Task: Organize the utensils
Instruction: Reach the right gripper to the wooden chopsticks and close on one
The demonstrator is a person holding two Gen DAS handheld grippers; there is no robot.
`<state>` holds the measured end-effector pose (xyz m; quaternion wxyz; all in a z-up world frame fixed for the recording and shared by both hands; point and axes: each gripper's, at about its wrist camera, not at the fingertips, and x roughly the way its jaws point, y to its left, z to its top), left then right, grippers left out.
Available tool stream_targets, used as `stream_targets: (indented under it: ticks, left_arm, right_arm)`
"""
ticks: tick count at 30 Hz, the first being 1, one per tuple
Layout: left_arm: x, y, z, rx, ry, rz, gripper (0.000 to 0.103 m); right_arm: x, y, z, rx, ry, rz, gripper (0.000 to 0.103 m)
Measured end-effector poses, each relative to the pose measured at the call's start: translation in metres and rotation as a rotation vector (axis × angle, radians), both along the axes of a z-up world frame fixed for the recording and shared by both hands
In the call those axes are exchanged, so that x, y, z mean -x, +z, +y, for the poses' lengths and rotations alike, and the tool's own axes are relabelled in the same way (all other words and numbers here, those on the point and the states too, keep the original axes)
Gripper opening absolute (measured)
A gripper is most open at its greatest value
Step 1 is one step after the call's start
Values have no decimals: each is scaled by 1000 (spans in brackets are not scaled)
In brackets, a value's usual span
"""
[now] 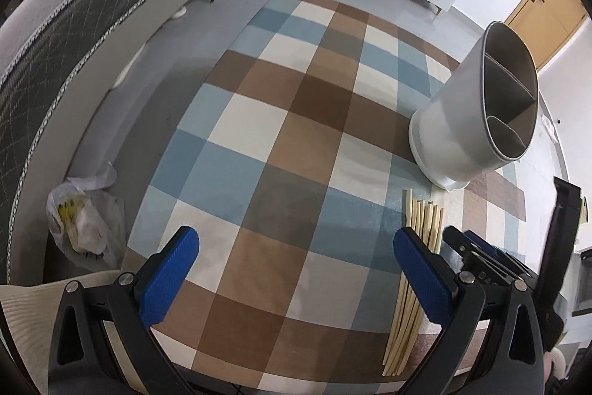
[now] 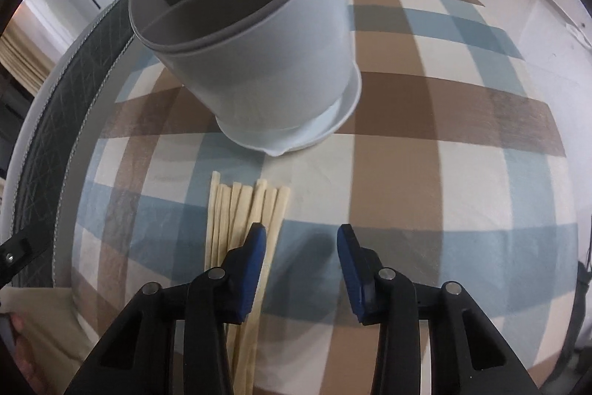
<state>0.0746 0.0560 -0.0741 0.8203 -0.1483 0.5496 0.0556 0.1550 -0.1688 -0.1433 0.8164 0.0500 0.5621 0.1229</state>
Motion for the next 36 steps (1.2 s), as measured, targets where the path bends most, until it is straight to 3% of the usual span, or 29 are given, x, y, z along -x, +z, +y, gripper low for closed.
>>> stream_targets:
  ticks: [7,15,19,20,26,30,36]
  left_arm:
    - [0,3,8,-18,44,-2,102]
    - [-1,-2,8,7,26,12,102]
    - [-4,-11,9,19,16,32,102]
    - [-5,-13,9,31,11,39,102]
    - [-15,-21,-8,59,-45,58,94]
    - [-30,-26,-34,73,-143,60,91]
    - [-49,-45,-66,11,-206,91,79]
  right_arm:
    - [-2,-5,18,176,61,-17,31]
    - [-4,-4,20,196,82,-44,26]
    - [-11,-8,34,188,116,-78,15]
    - [-12,-8,34,182,115,-83,6]
    - [-7,6,6,27,66,-111,5]
    - [2,30,-32,-164,-40,-143,6]
    - [19,46,-93,-334,-177,-167,6]
